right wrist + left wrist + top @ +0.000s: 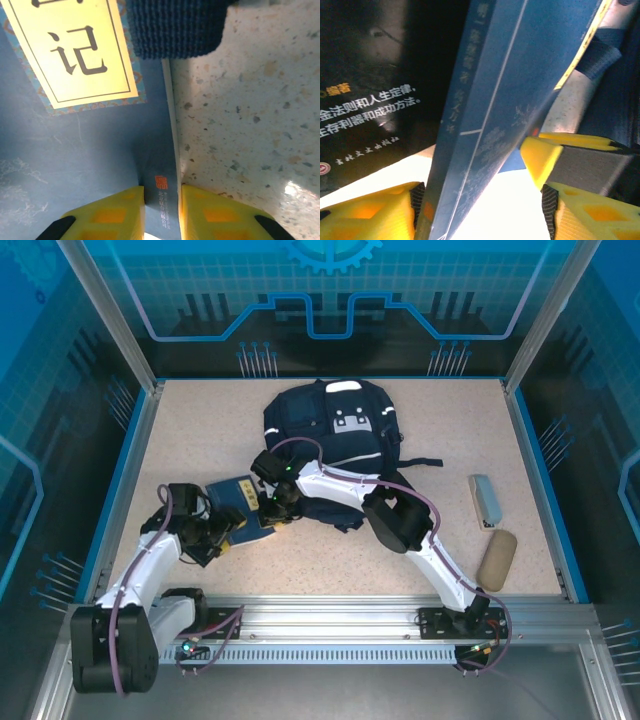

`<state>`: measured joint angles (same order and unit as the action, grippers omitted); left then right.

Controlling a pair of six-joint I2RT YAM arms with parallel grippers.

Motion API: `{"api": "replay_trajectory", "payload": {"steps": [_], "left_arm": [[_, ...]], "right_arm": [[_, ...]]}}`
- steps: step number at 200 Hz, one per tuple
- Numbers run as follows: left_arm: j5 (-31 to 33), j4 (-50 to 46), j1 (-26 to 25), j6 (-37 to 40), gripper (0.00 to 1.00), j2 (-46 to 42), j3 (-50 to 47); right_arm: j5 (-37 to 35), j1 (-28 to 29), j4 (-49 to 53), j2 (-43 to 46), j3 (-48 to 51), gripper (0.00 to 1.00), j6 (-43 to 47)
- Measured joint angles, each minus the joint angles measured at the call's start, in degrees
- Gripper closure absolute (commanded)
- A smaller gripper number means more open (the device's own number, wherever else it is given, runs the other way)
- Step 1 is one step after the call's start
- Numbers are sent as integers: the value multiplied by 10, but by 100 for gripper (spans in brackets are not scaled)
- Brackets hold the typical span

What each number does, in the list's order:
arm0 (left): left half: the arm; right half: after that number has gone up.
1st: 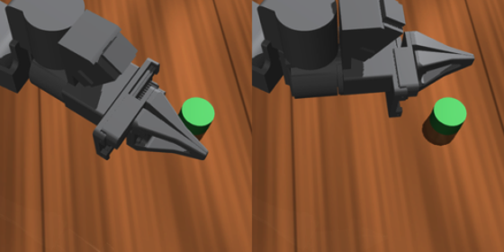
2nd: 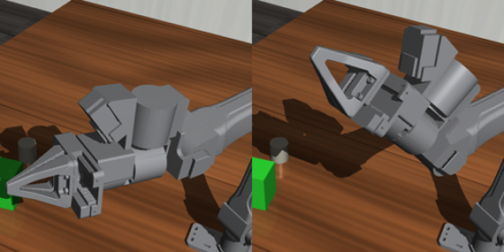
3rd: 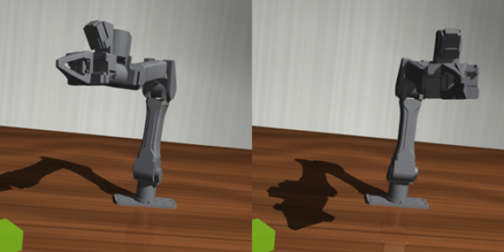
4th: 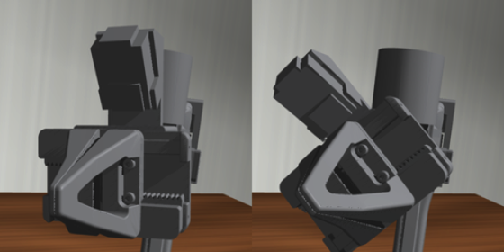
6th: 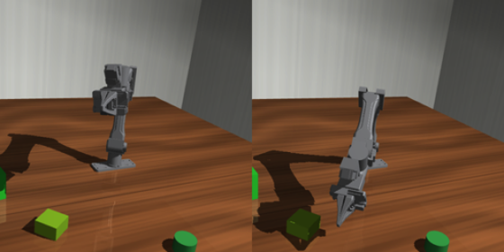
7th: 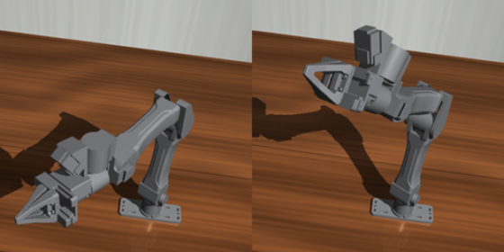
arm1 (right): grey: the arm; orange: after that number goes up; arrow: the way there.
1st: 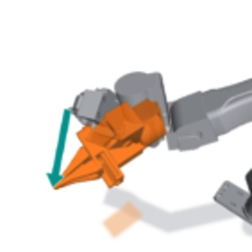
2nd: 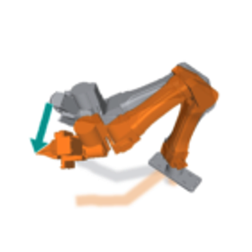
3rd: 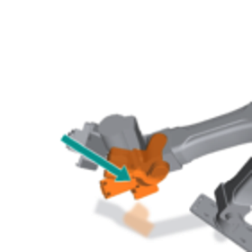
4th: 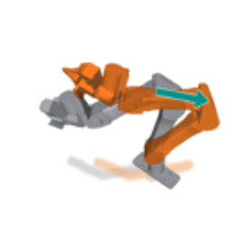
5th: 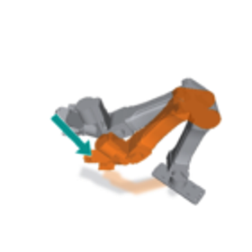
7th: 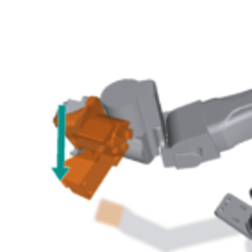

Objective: Pack books, pencil case, and school supplies into a backpack

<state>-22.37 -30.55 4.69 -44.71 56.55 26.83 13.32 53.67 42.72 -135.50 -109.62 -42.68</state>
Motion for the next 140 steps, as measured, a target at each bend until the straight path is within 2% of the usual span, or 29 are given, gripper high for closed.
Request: {"api": "replay_trajectory", "payload": {"steps": [41,80,100,122,140], "left_arm": [[-7,11,0,1,55,-4,1],[-10,19,0,13,83,28,14],[-2,12,-1,18,90,34,32],[22,-15,-5,28,93,24,56],[47,-35,-5,31,95,1,85]], "right_arm": [[-2,-1,5,0,-2,76,0],[-4,-2,9,0,-3,73,2],[-2,-5,10,0,-3,67,7],[-3,-10,8,8,0,57,16],[-1,-20,9,30,19,44,17]]}}
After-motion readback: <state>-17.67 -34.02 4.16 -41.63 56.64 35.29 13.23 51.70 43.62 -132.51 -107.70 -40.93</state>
